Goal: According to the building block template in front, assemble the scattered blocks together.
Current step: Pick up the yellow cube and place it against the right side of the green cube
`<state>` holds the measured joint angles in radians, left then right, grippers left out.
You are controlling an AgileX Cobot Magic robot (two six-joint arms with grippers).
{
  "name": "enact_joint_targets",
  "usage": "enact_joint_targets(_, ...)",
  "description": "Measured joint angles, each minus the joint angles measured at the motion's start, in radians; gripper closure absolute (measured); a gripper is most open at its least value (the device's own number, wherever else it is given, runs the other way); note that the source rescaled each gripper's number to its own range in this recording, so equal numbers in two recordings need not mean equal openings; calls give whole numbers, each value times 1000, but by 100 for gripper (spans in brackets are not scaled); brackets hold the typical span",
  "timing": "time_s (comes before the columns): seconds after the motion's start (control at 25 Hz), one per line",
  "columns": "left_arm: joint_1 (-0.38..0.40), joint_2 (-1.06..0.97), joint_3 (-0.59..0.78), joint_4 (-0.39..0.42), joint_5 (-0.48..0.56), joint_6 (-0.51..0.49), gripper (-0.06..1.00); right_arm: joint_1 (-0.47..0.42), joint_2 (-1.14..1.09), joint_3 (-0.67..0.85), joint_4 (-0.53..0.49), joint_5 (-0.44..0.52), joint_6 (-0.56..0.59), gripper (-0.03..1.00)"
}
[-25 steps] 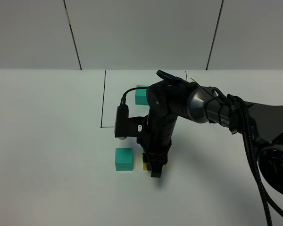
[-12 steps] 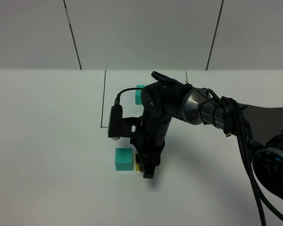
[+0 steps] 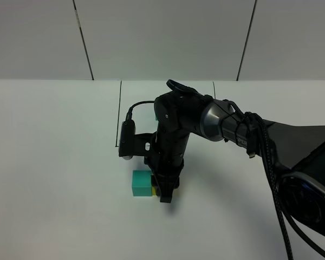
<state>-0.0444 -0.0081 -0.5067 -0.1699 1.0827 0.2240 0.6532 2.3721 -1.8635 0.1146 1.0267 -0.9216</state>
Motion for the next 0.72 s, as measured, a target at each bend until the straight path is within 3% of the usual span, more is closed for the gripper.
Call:
enact_joint_targets(0.4,0,0,0,0,0,0,-4,0,2,0,1,-3,0,95)
enact_joint_targets(0.48,0,0,0,0,0,0,-4,0,3,0,5,-5,5,89)
enact_joint_targets(0.6,0,0,0,0,-1,0,-4,2,5,0,13,-5,6,50)
enact_joint_targets(0.72,0,0,0,0,-2,0,-4,2,-6,1,13,1,21,3)
